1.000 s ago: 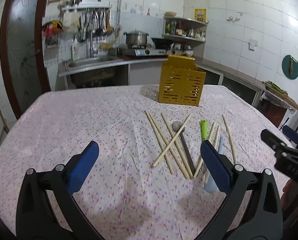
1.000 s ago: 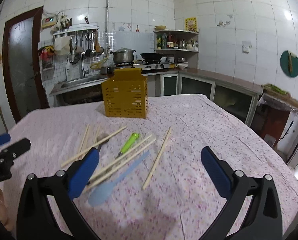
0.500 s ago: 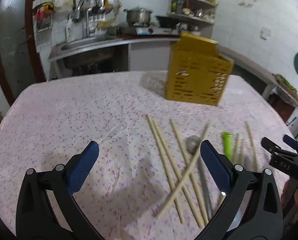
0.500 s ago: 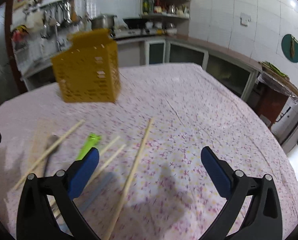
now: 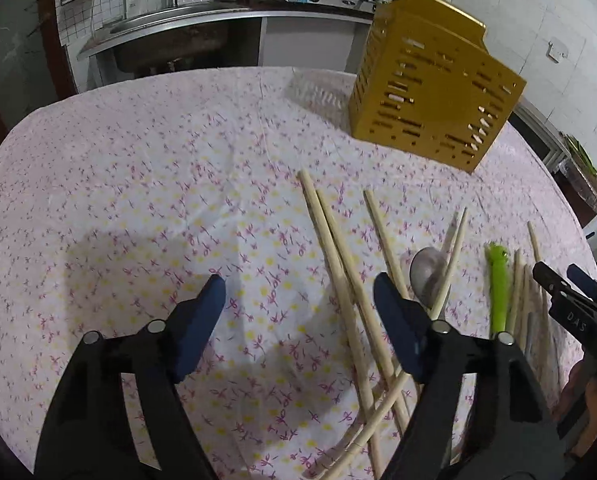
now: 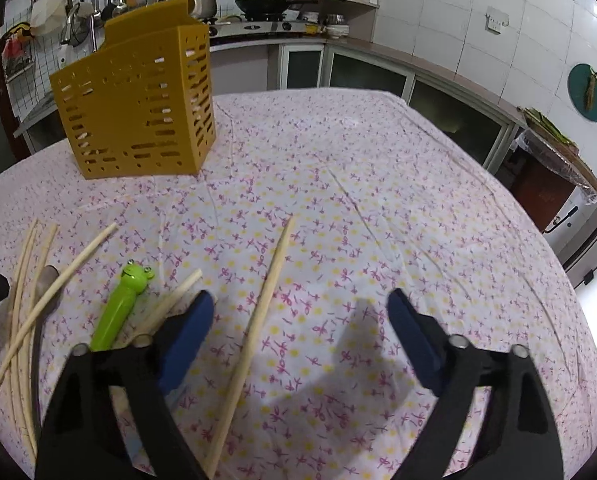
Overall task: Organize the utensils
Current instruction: 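Move both tools down toward the loose wooden chopsticks, then close the left tool on a wooden chopstick while the right tool grasps another chopstick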
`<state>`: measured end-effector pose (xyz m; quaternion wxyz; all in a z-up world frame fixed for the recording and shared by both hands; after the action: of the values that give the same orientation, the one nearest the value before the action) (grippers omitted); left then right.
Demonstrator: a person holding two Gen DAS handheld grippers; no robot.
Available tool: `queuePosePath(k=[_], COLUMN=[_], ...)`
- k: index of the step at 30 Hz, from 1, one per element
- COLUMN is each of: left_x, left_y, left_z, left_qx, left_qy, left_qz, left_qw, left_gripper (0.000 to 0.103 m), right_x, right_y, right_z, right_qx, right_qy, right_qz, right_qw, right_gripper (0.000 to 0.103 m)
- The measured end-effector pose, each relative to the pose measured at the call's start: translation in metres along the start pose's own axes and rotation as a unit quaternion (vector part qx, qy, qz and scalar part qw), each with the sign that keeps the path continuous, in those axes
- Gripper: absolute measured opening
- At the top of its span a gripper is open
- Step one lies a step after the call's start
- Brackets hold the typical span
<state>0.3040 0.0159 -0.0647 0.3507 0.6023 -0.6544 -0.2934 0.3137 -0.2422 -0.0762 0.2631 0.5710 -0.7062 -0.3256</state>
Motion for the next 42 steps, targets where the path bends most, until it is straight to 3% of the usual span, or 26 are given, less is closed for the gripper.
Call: queuePosePath(k=[4, 6, 16, 18, 20, 21, 23, 31, 35, 42], left_x=[0.001, 0.002, 0.014, 0.015, 0.013, 0.013, 0.011, 0.009, 0.007, 0.006], left_y=[-0.004, -0.003, -0.013, -0.016, -0.016, -0.016, -0.016, -0.019, -0.016, -0.010], left_z=[0.000, -0.001, -0.007, -0.011, -0.013, -0.013, -0.015, -0.020, -0.020, -0.013], left_qx=[-0.004, -0.003, -0.014, -0.017, -0.018, -0.017, -0.018, -0.027, -0.022, -0.003], left_qy=[-0.004, -0.008, -0.039, -0.046, -0.041, -0.043, -0.048, -0.050, -0.044, -0.054], left_qz=[-0.003, -0.008, -0.048, -0.054, -0.052, -0.053, -0.053, -0.048, -0.032, -0.025], left_qw=[1.0000, 0.9999, 0.9980, 0.9974, 0.9976, 0.9975, 0.9973, 0.9973, 0.9983, 0.9983], left_gripper=[0.064, 0.054, 0.051, 0.049, 0.046, 0.038, 0.031, 0.029, 0.011, 0.010], right_x=[0.000, -0.002, -0.005, -0.005, -0.008, -0.011, -0.016, -0.013, -0.007, -0.008], right_y=[-0.005, -0.006, -0.007, -0.006, -0.006, -0.007, -0.007, -0.009, -0.005, -0.004], right_z=[0.003, 0.003, 0.003, 0.002, 0.000, -0.001, -0.003, -0.005, -0.002, -0.001], right_qx=[-0.007, -0.008, -0.016, -0.020, -0.026, -0.029, -0.035, -0.051, -0.033, -0.021], right_qy=[0.000, 0.000, -0.005, -0.007, -0.007, -0.005, -0.001, -0.020, -0.038, -0.036], right_qz=[-0.012, -0.014, -0.017, -0.019, -0.023, -0.025, -0.023, -0.032, -0.055, -0.074], right_qw=[1.000, 1.000, 1.000, 1.000, 0.999, 0.999, 0.999, 0.998, 0.997, 0.996], right_gripper=[0.069, 0.067, 0.061, 0.055, 0.045, 0.039, 0.035, 0.033, 0.011, 0.008])
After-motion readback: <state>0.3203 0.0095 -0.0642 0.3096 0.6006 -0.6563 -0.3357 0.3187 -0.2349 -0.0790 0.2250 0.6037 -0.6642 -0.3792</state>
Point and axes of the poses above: each gripper's, at about its wrist camera, not at the fingertips, and y roughly against the way its jaws point, x to its right, z to its underside, the point moved 1 cm from there along -y, roughly the way its jaws point, and after that the axes turned 3 degrees about -y, right-handed, at the moved point
